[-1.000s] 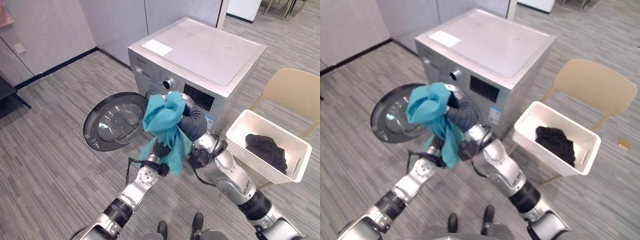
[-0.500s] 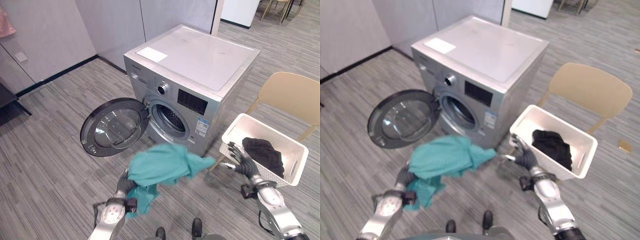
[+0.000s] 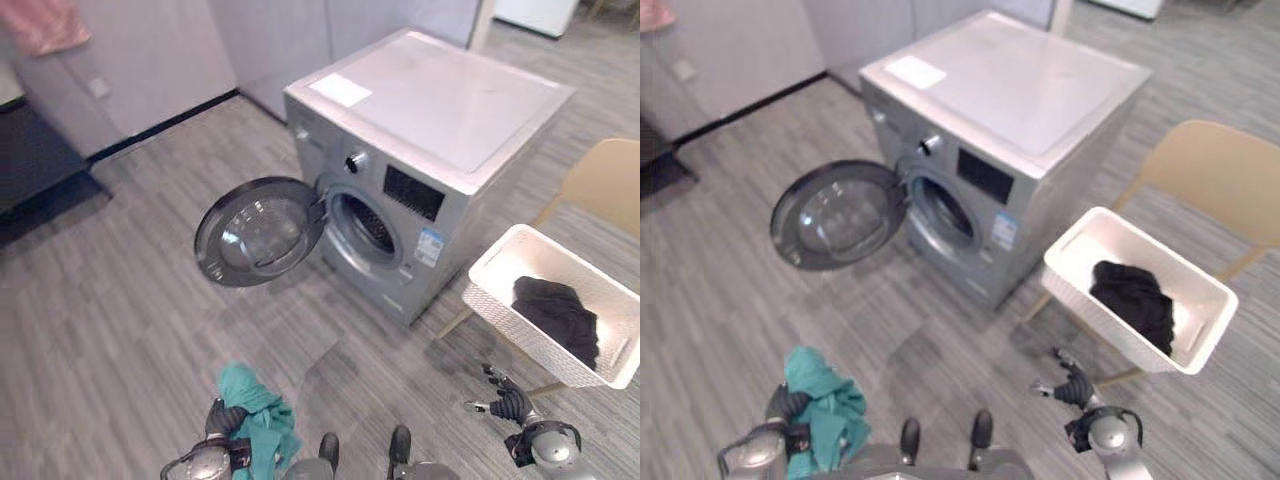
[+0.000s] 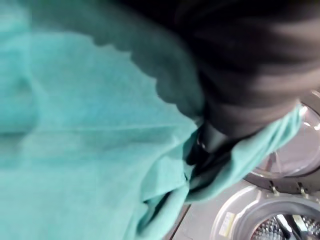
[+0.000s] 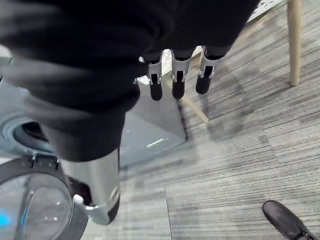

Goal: Grab the laundry basket,head to the washer,open it,put in the laundry and shut it.

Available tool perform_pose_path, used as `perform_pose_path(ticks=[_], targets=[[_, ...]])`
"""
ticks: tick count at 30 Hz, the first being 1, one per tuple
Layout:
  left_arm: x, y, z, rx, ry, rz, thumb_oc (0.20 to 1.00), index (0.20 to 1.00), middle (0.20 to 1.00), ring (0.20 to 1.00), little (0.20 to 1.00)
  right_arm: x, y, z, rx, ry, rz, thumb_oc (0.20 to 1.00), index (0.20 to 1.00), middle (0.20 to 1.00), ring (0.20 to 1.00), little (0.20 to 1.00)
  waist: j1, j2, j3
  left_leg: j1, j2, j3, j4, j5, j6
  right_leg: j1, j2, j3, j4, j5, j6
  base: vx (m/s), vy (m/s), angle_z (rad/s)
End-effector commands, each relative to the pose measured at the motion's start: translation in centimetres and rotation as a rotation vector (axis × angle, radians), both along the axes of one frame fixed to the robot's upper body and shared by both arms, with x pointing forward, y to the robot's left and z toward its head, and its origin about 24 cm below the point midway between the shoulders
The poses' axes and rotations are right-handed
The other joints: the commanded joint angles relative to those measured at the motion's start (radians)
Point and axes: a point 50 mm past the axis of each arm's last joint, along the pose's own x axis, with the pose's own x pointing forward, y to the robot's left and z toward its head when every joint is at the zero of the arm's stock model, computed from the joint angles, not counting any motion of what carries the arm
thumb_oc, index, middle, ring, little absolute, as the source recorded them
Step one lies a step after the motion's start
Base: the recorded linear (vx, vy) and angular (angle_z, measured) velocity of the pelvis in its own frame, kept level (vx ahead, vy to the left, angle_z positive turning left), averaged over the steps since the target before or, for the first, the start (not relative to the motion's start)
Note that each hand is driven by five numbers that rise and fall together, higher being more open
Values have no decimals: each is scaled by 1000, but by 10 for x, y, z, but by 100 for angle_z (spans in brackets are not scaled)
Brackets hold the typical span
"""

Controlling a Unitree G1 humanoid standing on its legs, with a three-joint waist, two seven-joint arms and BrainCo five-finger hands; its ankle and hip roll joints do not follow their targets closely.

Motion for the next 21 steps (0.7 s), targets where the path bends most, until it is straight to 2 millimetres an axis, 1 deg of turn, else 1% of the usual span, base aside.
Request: perform_pose_path(ticks=[1,2,3,4,6,7,8,9,10,12,13,14,16,17,19,20,21], targets=[[20,20,26,99,-134,27,200,200,200,200,200,23,10,16,14,-130,6,1000,1000,1000,1000,1000,26,-48,19,-37,57,183,4,-19,40,101,-13,18,64,-164,67,137,59,90],[19,20,25,103,-134,30,200,200,200,200,200,23,12,14,21,-127,-1,1000,1000,1000,1000,1000,28,-48,15,-39,61,198,-22,-7,41,108,-14,5,60,-167,72,151,80,84],[21,19,24,107,-131,38,200,200,200,200,200,24,14,14,25,-130,-7,1000,1000,1000,1000,1000,28,-53,11,-69,69,218,-45,25,37,117,-19,-21,49,-171,76,289,126,75],[22,18,25,106,-138,44,200,200,200,200,200,27,14,16,14,-139,-8,1000,1000,1000,1000,1000,35,-58,11,-97,76,223,-62,29,19,141,-26,-27,41,-193,83,257,138,64],[21,18,25,106,-136,48,200,200,200,200,200,27,14,16,11,-136,-7,1000,1000,1000,1000,1000,38,-60,10,-109,77,227,-80,32,18,144,-32,-31,42,-196,85,205,136,53],[22,18,25,107,-142,60,200,200,200,200,200,29,15,16,4,-142,-5,1000,1000,1000,1000,1000,50,-64,11,-141,94,249,-103,47,11,163,-41,-52,43,-203,95,196,133,50],[22,18,25,107,-141,60,200,200,200,200,200,28,15,16,5,-141,-5,1000,1000,1000,1000,1000,50,-66,11,-138,92,248,-103,44,9,164,-43,-52,45,-207,96,284,210,39],[19,18,24,105,-136,60,200,200,200,200,200,27,17,15,8,-135,3,1000,1000,1000,1000,1000,55,-62,3,-114,94,252,-130,52,12,174,-44,-52,53,-215,102,346,248,14],[17,18,24,116,-130,39,200,200,200,200,200,29,21,16,15,-143,5,1000,1000,1000,1000,1000,58,-68,-8,-131,85,249,-86,53,23,197,-67,-62,66,-219,117,435,328,1],[19,19,26,131,-130,19,200,200,200,200,200,32,24,17,4,-153,20,1000,1000,1000,1000,1000,68,-87,-10,-135,65,247,-53,30,37,188,-98,-53,113,-213,124,353,277,4],[23,23,30,148,-142,9,200,200,200,200,200,35,26,20,0,-166,31,1000,1000,1000,1000,1000,75,-98,-7,-135,54,246,-37,9,49,176,-118,-48,160,-211,131,266,220,14],[27,25,34,168,-153,-5,200,200,200,200,200,37,29,22,2,-180,40,1000,1000,1000,1000,1000,76,-107,0,-132,43,245,-25,-10,61,155,-136,-41,221,-194,137,218,198,13],[36,26,41,206,-180,-35,200,200,200,200,200,42,34,27,6,-207,56,1000,1000,1000,1000,1000,65,-111,15,-118,27,234,-17,-39,82,86,-149,-3,332,-147,141,153,191,23],[42,25,44,220,-195,-53,200,200,200,200,200,45,37,30,13,-224,61,1000,1000,1000,1000,1000,55,-103,22,-109,27,240,-28,-33,99,28,-133,28,374,-121,129,139,176,33],[49,19,49,219,-223,-79,200,200,200,200,200,48,40,34,18,-244,73,1000,1000,1000,1000,1000,20,-83,38,-51,22,214,-61,-45,105,-65,-68,109,401,-150,110,197,135,44],[50,17,49,213,-228,-90,200,200,200,200,200,49,41,33,17,-240,82,1000,1000,1000,1000,1000,7,-76,45,-25,18,207,-71,-50,109,-84,-48,127,378,-155,108,161,68,31],[50,17,49,213,-228,-90,200,200,200,200,200,49,41,33,17,-241,83,1000,1000,1000,1000,1000,7,-75,47,-22,18,207,-72,-50,109,-82,-48,127,378,-155,108,227,63,35]])
